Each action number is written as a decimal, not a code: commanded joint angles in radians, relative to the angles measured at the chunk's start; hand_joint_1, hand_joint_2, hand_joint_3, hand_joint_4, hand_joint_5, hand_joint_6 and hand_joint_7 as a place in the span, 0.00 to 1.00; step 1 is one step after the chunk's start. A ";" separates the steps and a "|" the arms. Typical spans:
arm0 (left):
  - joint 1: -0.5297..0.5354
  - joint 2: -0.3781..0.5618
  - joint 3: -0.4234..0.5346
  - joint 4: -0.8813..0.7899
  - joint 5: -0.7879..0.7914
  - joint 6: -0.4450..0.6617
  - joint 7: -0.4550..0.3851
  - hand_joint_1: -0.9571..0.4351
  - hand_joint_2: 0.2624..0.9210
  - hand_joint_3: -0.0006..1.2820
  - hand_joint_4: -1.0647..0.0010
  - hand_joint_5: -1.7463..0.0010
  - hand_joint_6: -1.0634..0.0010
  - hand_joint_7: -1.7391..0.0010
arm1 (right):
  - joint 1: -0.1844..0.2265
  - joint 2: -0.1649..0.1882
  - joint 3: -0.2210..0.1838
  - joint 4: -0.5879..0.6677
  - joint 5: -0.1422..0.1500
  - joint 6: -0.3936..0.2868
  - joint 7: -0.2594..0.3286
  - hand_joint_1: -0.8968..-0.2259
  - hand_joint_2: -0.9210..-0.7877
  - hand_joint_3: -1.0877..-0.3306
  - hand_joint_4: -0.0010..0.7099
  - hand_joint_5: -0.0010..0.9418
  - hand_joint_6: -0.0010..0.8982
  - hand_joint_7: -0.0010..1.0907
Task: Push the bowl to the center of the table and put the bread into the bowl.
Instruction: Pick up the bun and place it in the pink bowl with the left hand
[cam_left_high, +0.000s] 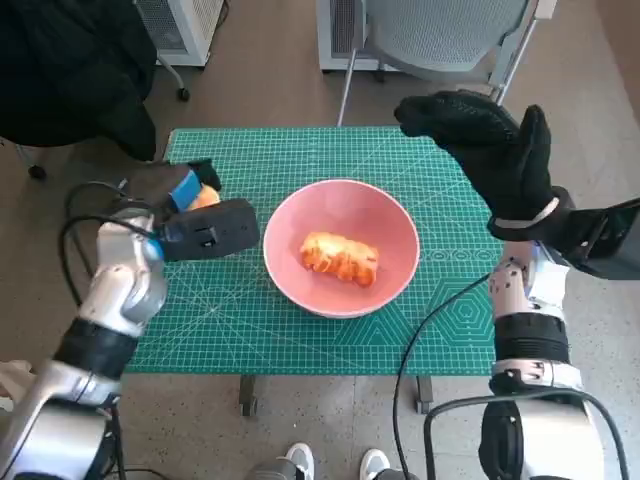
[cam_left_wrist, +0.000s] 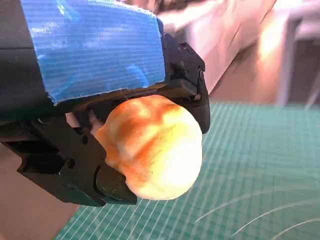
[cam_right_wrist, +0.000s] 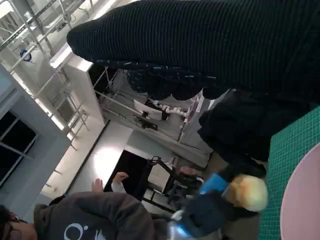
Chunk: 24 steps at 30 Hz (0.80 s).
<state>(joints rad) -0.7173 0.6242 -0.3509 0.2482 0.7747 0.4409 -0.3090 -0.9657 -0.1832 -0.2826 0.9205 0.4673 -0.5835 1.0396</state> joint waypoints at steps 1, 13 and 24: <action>0.055 0.038 0.054 -0.170 0.014 -0.006 0.001 0.69 0.88 0.18 0.40 0.20 0.34 0.46 | -0.002 0.003 0.000 0.025 -0.005 0.001 0.014 0.23 0.00 0.31 0.51 0.01 0.37 0.01; 0.087 0.020 0.132 -0.461 0.004 -0.033 -0.048 0.69 0.86 0.15 0.34 0.24 0.29 0.50 | -0.012 0.006 -0.008 0.035 0.002 0.001 0.033 0.23 0.00 0.31 0.52 0.01 0.38 0.01; 0.039 -0.080 0.070 -0.487 0.015 -0.085 -0.067 0.69 0.96 0.04 0.30 0.32 0.33 0.43 | -0.013 0.011 -0.008 0.029 0.000 0.002 0.039 0.23 0.00 0.31 0.52 0.00 0.38 0.01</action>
<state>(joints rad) -0.6459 0.5758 -0.2579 -0.2433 0.7846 0.3808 -0.3734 -0.9813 -0.1756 -0.2925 0.9432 0.4685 -0.5850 1.0652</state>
